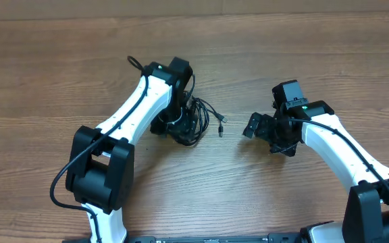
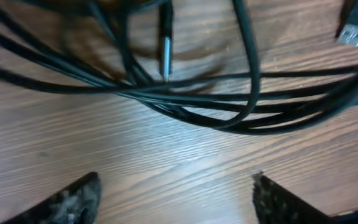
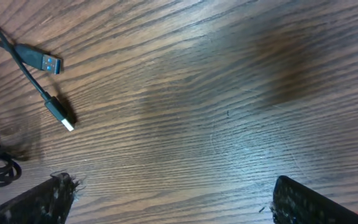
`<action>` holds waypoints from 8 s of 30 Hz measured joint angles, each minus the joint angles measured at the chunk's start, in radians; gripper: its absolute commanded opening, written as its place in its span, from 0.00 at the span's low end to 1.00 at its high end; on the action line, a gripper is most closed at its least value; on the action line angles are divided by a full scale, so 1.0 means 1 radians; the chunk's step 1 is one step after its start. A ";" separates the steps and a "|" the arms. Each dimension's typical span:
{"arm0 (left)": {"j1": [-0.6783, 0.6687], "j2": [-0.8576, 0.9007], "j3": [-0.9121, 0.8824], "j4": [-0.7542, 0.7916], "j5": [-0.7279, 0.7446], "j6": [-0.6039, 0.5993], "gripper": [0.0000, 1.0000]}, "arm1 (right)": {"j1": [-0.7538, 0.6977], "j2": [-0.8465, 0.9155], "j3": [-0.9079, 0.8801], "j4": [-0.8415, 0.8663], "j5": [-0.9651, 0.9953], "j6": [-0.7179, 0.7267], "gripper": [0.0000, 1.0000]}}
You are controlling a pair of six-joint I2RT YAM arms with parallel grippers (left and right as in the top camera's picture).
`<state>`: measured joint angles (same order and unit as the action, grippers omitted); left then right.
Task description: Untangle cables
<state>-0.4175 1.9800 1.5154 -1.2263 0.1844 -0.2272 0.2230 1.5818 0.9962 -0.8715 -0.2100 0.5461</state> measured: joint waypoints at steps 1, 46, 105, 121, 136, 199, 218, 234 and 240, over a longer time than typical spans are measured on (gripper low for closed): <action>0.000 0.000 -0.030 0.022 0.026 -0.008 0.91 | 0.000 0.000 0.000 0.001 -0.001 0.000 1.00; -0.041 0.000 -0.166 0.423 0.141 -0.216 0.99 | 0.000 0.000 0.000 0.004 -0.003 0.000 1.00; -0.136 -0.021 -0.153 0.396 0.158 -0.129 0.07 | 0.000 0.000 0.000 0.003 -0.004 0.000 1.00; -0.303 -0.021 -0.154 0.393 -0.057 -0.139 0.84 | 0.000 0.000 0.000 0.004 -0.003 0.000 1.00; -0.253 -0.021 -0.152 0.342 -0.182 -0.139 0.04 | 0.000 0.000 0.000 0.003 -0.004 0.000 1.00; -0.082 -0.021 -0.106 0.222 -0.002 -0.050 0.04 | 0.000 0.000 0.000 0.003 -0.003 0.000 1.00; 0.023 -0.698 -0.079 0.459 0.246 0.025 0.04 | 0.000 0.000 0.000 0.003 -0.003 0.000 1.00; 0.006 -0.918 -0.076 0.534 0.196 0.079 0.04 | 0.000 0.000 0.000 0.003 -0.004 0.000 1.00; -0.024 -0.810 -0.076 0.493 0.146 0.096 0.04 | 0.000 0.000 0.000 0.003 -0.004 0.000 1.00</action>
<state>-0.4419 1.1698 1.4395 -0.7330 0.3305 -0.1310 0.2234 1.5818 0.9962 -0.8680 -0.2138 0.5461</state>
